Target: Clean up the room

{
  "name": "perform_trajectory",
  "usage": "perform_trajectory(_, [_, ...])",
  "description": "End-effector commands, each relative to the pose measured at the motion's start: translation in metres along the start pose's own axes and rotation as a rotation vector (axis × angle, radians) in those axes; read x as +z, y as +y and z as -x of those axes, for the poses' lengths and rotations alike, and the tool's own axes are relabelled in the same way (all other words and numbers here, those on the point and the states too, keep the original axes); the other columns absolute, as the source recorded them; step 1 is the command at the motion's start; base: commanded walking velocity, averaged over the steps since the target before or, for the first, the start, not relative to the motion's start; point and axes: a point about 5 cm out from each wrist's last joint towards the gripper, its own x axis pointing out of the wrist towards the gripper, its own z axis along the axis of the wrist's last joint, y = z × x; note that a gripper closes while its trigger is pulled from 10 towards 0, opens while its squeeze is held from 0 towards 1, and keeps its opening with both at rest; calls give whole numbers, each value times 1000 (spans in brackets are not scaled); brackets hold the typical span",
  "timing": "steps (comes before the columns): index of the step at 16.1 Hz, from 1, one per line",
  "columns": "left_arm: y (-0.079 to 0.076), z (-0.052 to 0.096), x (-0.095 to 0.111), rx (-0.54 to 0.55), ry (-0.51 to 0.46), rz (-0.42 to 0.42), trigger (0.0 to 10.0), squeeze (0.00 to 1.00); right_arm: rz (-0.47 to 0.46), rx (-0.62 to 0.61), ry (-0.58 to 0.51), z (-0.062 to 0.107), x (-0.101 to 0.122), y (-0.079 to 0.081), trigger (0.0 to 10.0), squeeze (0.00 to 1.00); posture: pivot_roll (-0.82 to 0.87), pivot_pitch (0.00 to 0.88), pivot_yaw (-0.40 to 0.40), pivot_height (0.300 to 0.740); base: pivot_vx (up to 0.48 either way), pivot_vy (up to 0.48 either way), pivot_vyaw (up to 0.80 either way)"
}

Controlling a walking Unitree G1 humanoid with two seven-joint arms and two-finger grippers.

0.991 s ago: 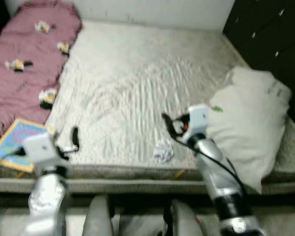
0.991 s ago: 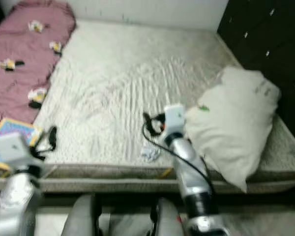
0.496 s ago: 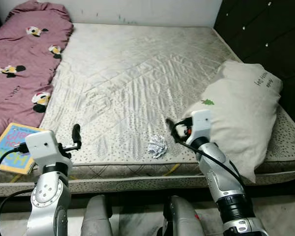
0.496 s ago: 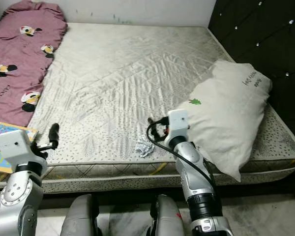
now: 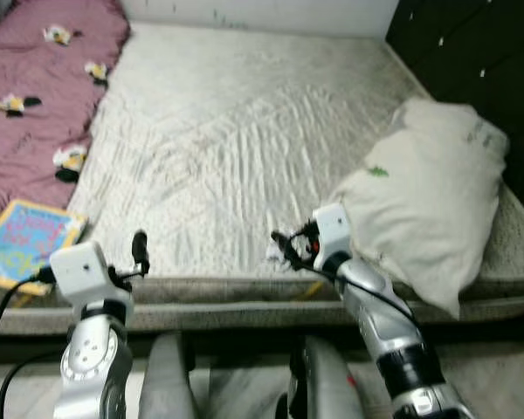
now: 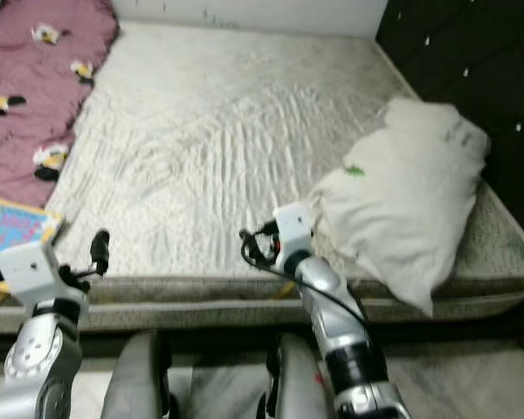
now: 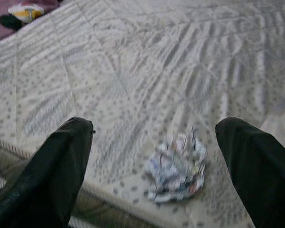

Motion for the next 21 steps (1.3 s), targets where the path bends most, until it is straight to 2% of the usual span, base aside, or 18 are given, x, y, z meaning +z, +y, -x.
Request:
perform_trajectory(1, [0, -1, 0, 10, 6, -5, 10000, 0, 12, 11, 8, 0, 2, -1, 10000, 0, 21, 26, -88, 545, 0, 0, 0])
perform_trajectory(4, [-1, -4, 3, 10, -3, -18, 10000, 0, 25, 31, -2, -2, 4, 0, 10000, 0, 20, 34, -87, 545, 0, 0, 0])
perform_trajectory(8, [6, -3, 7, 45, -18, -31, 10000, 0, 44, 33, -20, -10, 9, 1, 10000, 0, 36, 34, -90, 545, 0, 0, 0])
perform_trajectory(11, [7, 0, 7, 53, -15, -32, 10000, 0, 104, 96, -48, -15, 14, 12, 10000, 0, 53, 37, -98, 545, 0, 0, 706])
perform_trajectory(13, [11, 5, 8, 67, -15, -43, 10000, 0, 84, 114, -42, -22, 12, 19, 10000, 0, 97, 48, -109, 545, 0, 0, 0])
perform_trajectory(16, [21, 22, 7, 97, -2, -57, 10000, 0, 91, 128, -42, -36, 12, 31, 10000, 0, 150, 80, -124, 545, 0, 0, 0])
perform_trajectory(19, [25, 30, 8, 110, 3, -61, 10000, 0, 84, 79, -84, -41, 20, 26, 10000, 0, 161, 91, -124, 545, 371, 0, 0])
perform_trajectory(21, [21, 25, 9, 92, 4, -58, 10000, 0, 69, 38, -103, -40, 23, 17, 10000, 0, 144, 89, -117, 545, 369, 0, 0])
